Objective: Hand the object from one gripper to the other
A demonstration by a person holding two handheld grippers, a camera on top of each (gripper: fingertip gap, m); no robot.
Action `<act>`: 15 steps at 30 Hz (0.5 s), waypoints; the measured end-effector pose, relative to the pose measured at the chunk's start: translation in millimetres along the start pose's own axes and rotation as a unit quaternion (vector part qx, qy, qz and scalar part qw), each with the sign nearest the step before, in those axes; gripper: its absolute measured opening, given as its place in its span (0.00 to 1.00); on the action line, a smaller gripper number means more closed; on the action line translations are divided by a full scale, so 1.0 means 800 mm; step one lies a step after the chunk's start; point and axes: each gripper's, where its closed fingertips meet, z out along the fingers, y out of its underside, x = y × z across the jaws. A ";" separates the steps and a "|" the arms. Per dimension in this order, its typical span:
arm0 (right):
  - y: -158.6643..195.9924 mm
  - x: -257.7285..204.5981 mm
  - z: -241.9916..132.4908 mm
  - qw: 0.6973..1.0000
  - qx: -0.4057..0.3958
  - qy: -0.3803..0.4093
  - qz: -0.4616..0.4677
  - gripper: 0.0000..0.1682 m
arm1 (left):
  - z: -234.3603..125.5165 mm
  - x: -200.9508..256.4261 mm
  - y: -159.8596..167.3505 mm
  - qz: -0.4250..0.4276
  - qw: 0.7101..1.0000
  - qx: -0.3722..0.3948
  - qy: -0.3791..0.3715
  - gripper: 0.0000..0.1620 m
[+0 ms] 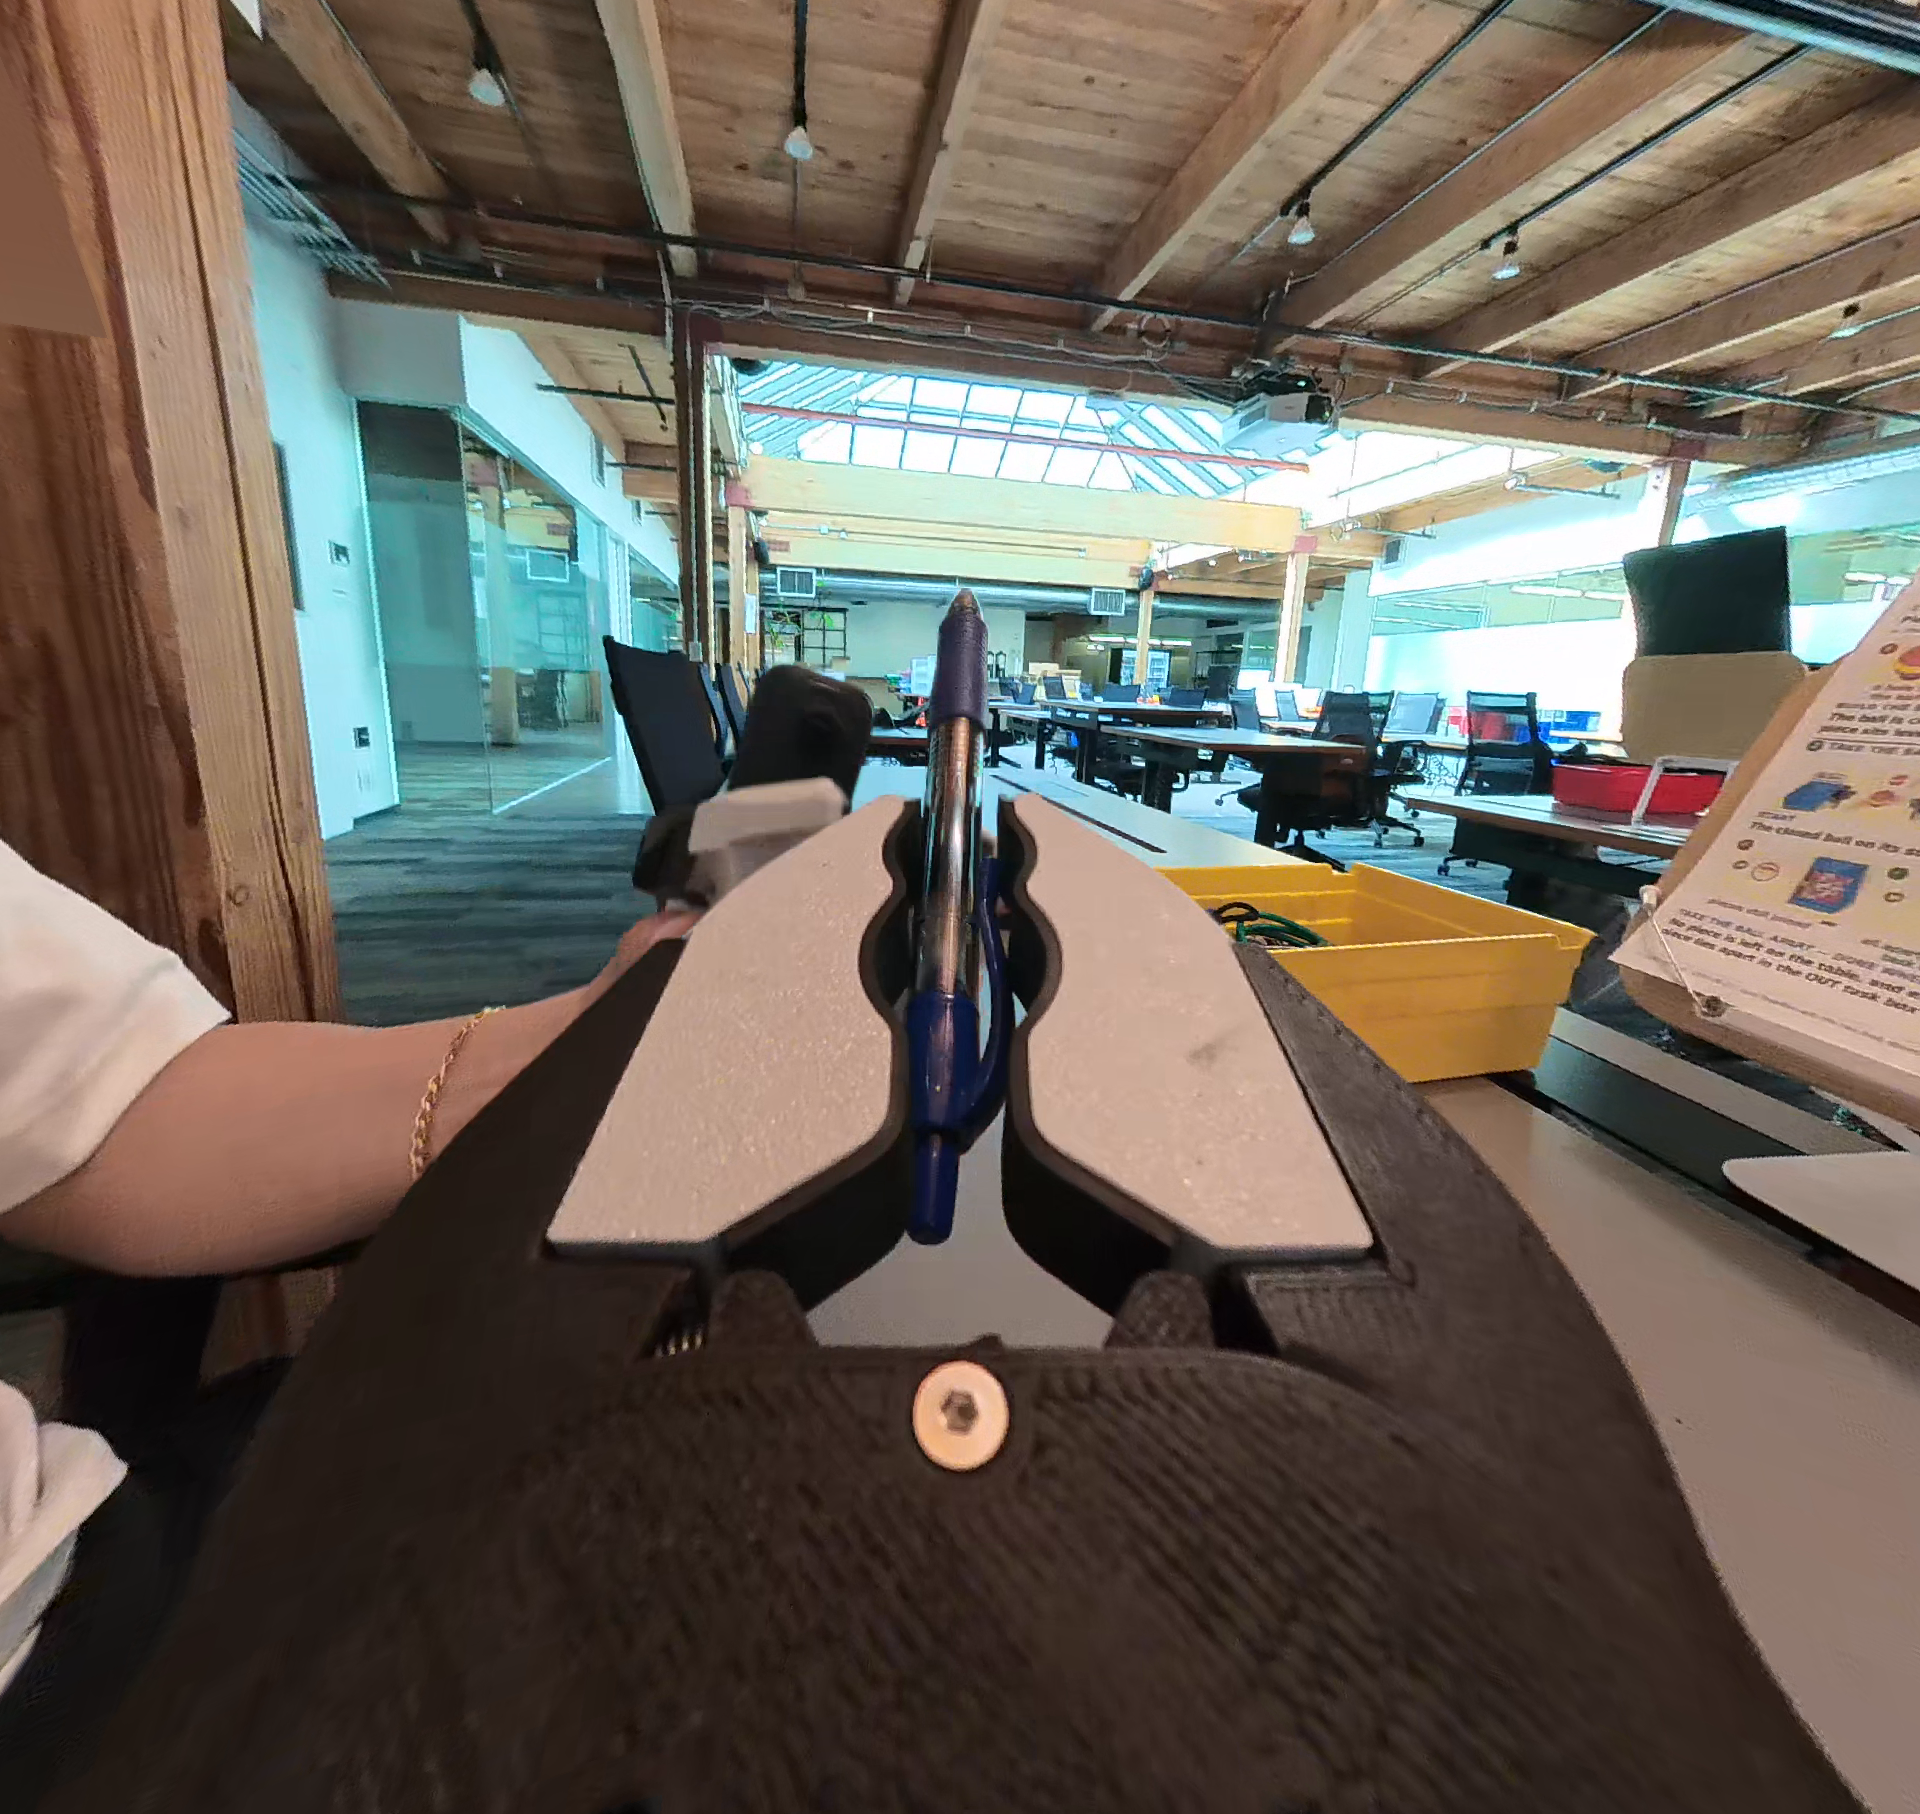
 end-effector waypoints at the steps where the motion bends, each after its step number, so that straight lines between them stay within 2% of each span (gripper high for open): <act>1: 0.002 -0.001 0.002 1.000 -0.002 -0.001 0.002 0.08 | -0.001 0.000 -0.005 0.002 1.000 0.006 -0.003 0.18; 5: 0.017 -0.013 0.011 0.999 -0.022 -0.022 0.006 0.08 | -0.004 -0.004 -0.015 0.026 0.999 0.025 -0.027 0.19; 7: 0.022 -0.016 0.013 0.999 -0.029 -0.026 0.006 0.08 | -0.006 0.000 -0.019 0.025 0.999 0.040 -0.016 0.09; 11: 0.028 -0.016 0.012 0.998 -0.038 -0.033 0.031 0.08 | -0.006 0.003 -0.017 0.034 0.999 0.028 -0.004 0.07; 12: 0.033 -0.012 0.010 0.998 -0.053 -0.027 0.037 0.10 | -0.006 0.001 -0.015 0.044 0.999 0.015 -0.012 0.07; 14: 0.036 0.003 0.004 0.997 -0.077 0.008 0.007 0.25 | -0.008 -0.010 -0.013 0.071 0.996 -0.014 -0.052 0.07; 15: 0.032 0.008 0.001 0.996 -0.083 0.025 -0.016 0.30 | -0.010 -0.017 -0.010 0.087 0.993 -0.042 -0.075 0.07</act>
